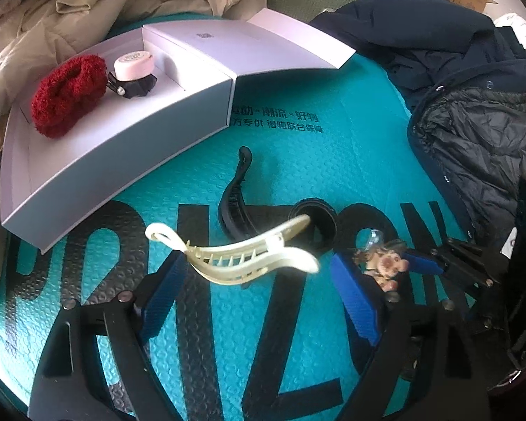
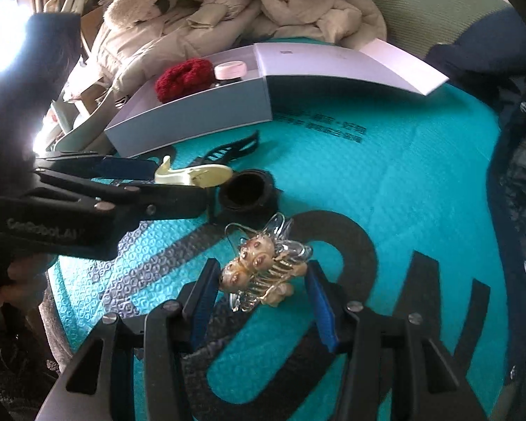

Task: Organize objects
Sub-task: 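Grasp the cream claw clip with the left tool while the right tool grasps the gold pearl claw clip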

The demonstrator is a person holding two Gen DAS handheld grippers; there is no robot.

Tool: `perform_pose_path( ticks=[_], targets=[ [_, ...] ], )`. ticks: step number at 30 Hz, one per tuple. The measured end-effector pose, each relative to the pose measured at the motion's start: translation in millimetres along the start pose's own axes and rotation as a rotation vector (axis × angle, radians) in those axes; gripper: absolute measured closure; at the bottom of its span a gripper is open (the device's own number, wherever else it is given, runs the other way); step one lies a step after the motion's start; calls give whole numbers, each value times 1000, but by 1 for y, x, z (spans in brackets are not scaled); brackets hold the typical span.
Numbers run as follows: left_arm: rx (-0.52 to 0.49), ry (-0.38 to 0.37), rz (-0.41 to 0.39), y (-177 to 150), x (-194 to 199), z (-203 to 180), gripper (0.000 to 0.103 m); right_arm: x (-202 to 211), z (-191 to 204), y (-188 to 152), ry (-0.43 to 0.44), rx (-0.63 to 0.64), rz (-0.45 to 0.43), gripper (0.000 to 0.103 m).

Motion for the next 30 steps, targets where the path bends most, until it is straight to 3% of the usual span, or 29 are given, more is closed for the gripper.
perform_pose_path(
  ticks=[10,13,15,20,30],
  targets=[
    [109,-78,-16,1,-4,19,22,-1,-1,1,6,-6,0,53],
    [141,-90,-15,1,-6,28,35,-2,-2,2,8,-11,0,53],
    [148,-92,0,0,-7,31,54,-1,-1,1,7,-11,1,53],
    [170,-125,27,-9,-9,37,64,0,0,1,3,-6,2,53],
    [213,-66,-33,-14,18,65,64,1,9,-1,5,11,2,53]
  ],
)
Point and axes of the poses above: each gripper's, at about its wrist camera, not at the fingertips, and x roughly against the way its jaws point, z to its left, y to its top, the point moved 4 cm from there along -x, roughly the way its jaws point, and after that the axes turned 2 degrees about -z, right-handed, at the moved point
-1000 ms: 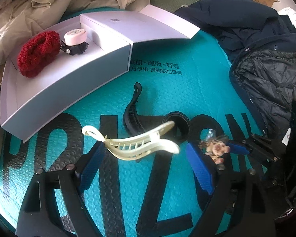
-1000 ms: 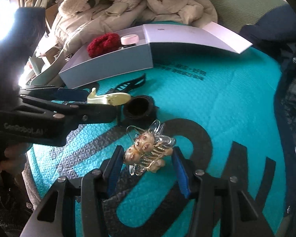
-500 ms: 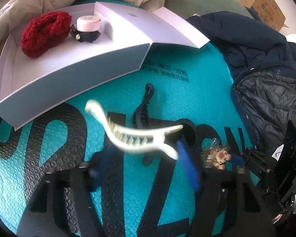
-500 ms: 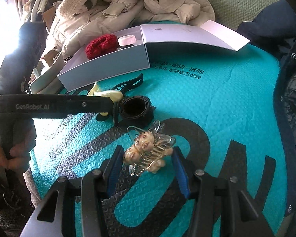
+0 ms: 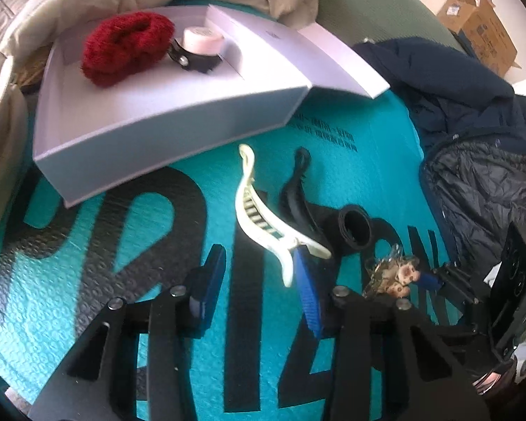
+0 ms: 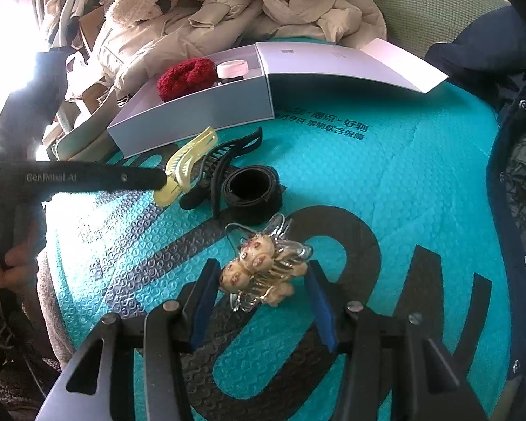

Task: Organize objects
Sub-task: 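Grasp the cream claw clip with the left tool while the right tool grasps the gold pearl claw clip, then lift and carry the cream and gold pearl claw clips over the white box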

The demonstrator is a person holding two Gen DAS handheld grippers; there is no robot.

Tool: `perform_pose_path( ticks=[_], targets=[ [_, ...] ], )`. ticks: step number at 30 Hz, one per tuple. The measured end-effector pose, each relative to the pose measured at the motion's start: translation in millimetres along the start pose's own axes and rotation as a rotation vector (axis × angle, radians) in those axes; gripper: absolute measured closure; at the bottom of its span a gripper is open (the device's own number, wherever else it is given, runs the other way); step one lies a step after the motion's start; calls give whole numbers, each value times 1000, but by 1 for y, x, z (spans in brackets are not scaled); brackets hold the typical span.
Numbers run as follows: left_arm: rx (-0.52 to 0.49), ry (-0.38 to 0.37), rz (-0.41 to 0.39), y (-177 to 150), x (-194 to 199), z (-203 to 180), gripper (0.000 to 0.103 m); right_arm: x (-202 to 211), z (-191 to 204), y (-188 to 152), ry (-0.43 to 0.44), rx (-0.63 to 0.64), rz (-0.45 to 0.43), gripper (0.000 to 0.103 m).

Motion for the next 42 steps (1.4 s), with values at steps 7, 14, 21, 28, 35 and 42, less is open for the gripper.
perform_pose_path(
  ticks=[7,14,21,28,35,42],
  targets=[
    [-8,51,-10,14,-3,-1,62,-1,1,0,9,-9,2,53],
    [-44,157,11,20,-24,-10,58,-2,0,2,12,-2,8,53],
    [-96,231,40,14,-36,-12,65,-6,0,-1,7,-7,27,53],
    [-118,269,35,5,-29,-17,82,-7,4,-3,-7,6,16,53],
    [-98,242,44,-3,-19,-19,82,-4,6,-5,-3,-6,3,58],
    [-66,230,46,-15,-5,-15,82,5,11,-9,2,-1,-2,58]
  ],
)
Point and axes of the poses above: each gripper's, at about its wrist camera, not at the fingertips, and x roughly against the way its jaws point, z to its left, y to its top, the point moved 4 cm from there along -x, roughly the way its jaws point, and after that the axes turned 2 degrees about -z, right-handed, at the moved point
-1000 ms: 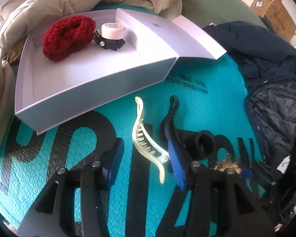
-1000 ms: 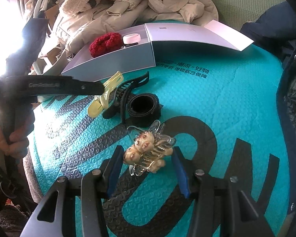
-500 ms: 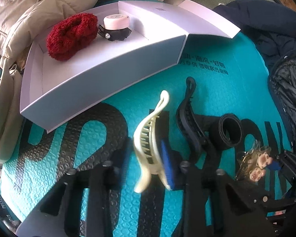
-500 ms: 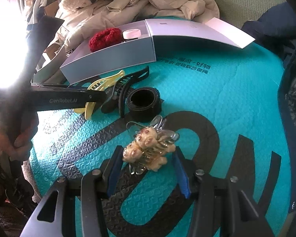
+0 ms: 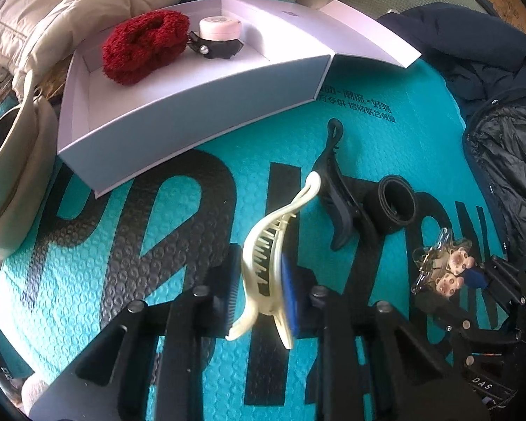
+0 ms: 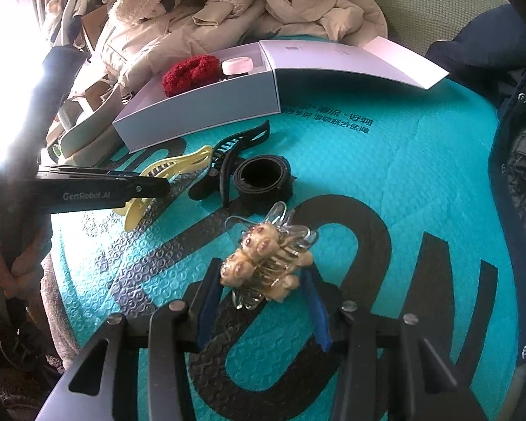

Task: Organize objects
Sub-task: 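Lift and carry the cream and gold pearl claw clips over the white box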

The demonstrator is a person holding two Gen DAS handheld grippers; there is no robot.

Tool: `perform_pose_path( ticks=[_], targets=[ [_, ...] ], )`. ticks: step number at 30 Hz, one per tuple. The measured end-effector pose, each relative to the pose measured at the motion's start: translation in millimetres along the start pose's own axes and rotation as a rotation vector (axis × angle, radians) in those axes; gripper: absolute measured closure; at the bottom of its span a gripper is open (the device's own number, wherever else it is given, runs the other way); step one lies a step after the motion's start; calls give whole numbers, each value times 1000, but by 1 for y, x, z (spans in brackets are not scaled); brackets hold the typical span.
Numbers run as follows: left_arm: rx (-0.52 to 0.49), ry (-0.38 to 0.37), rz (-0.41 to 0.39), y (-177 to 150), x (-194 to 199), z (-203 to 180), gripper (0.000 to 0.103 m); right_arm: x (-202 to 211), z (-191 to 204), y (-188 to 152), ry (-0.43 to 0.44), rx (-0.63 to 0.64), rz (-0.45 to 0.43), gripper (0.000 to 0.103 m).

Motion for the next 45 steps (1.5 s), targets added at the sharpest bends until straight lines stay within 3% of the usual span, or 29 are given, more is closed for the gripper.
perform_pose_path(
  ticks=[16,25,45],
  targets=[
    [51,53,-52,-27,54,31,82,13,45,3,69,95,-19,64],
    [84,52,-47,-39,60,45,82,6,54,-1,89,97,3,64],
    [49,81,-97,-17,97,39,82,34,69,35,106,158,-45,64]
  ],
)
Point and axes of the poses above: each gripper's, at about its wrist camera, not at the fingertips, and x roughly against the way its jaws point, z to its left, y to its top, the point moved 4 cm from there along -x, roughly the way its jaws point, and after that the axes turned 2 degrees about -z, right-handed, at the moved point
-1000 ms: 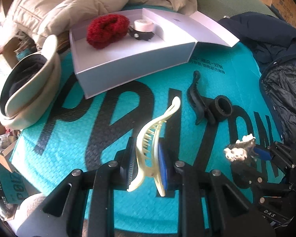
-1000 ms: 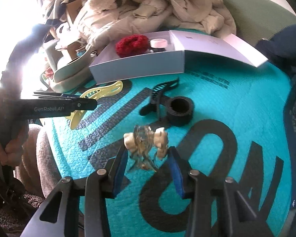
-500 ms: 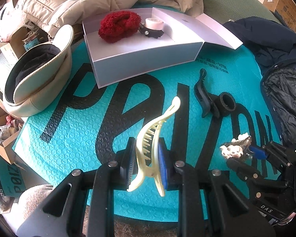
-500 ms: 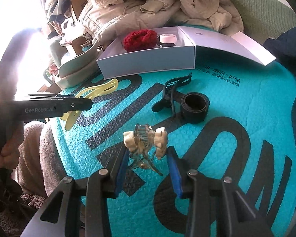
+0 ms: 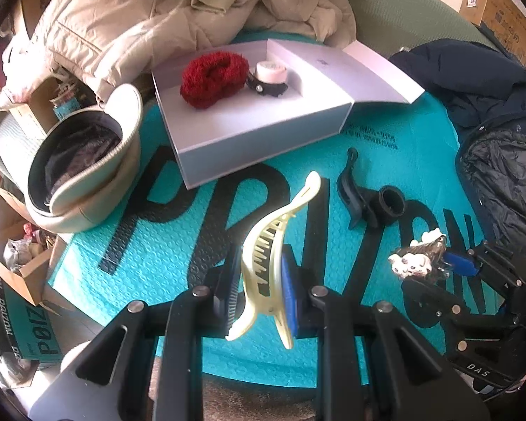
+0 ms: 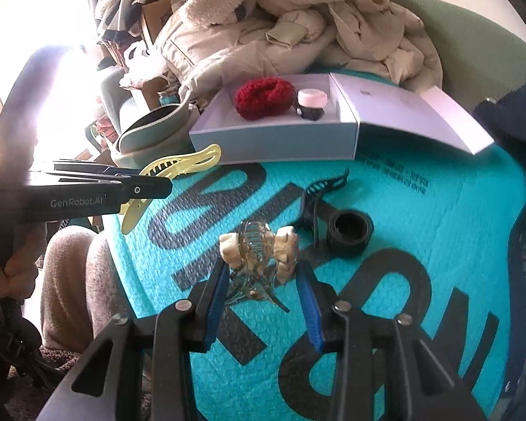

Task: Organize objects
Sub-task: 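Lift and carry the cream and gold pearl claw clips over the white box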

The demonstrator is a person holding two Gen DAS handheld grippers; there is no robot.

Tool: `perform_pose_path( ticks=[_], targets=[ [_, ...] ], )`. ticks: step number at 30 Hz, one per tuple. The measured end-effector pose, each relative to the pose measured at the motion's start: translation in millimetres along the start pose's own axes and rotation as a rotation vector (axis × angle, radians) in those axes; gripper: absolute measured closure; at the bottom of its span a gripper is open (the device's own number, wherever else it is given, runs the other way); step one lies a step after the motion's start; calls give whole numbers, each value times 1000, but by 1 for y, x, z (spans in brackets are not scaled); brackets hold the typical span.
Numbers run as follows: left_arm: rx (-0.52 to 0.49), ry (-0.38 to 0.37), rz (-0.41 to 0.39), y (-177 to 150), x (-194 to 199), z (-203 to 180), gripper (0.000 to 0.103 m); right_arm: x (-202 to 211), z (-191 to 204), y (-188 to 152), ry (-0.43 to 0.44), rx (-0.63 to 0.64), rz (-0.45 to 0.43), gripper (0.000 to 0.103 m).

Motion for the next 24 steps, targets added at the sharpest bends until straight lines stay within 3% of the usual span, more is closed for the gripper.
perform_pose_path(
  ticks=[14,24],
  targets=[
    [-13,17,-47,29,28,9,82,3,11,46,41,68,-24,64],
    [-32,20,-56,65,27,18,82,-12,10,86,60,118,-39,64]
  ],
)
Point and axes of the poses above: each gripper's, at about its wrist camera, not at the fingertips, and x roughly against the way its jaws point, z to its left, y to its top, the point moved 4 cm from there along -x, roughly the way its jaws point, and after that the axes turned 2 degrees about -z, right-handed, at the moved point
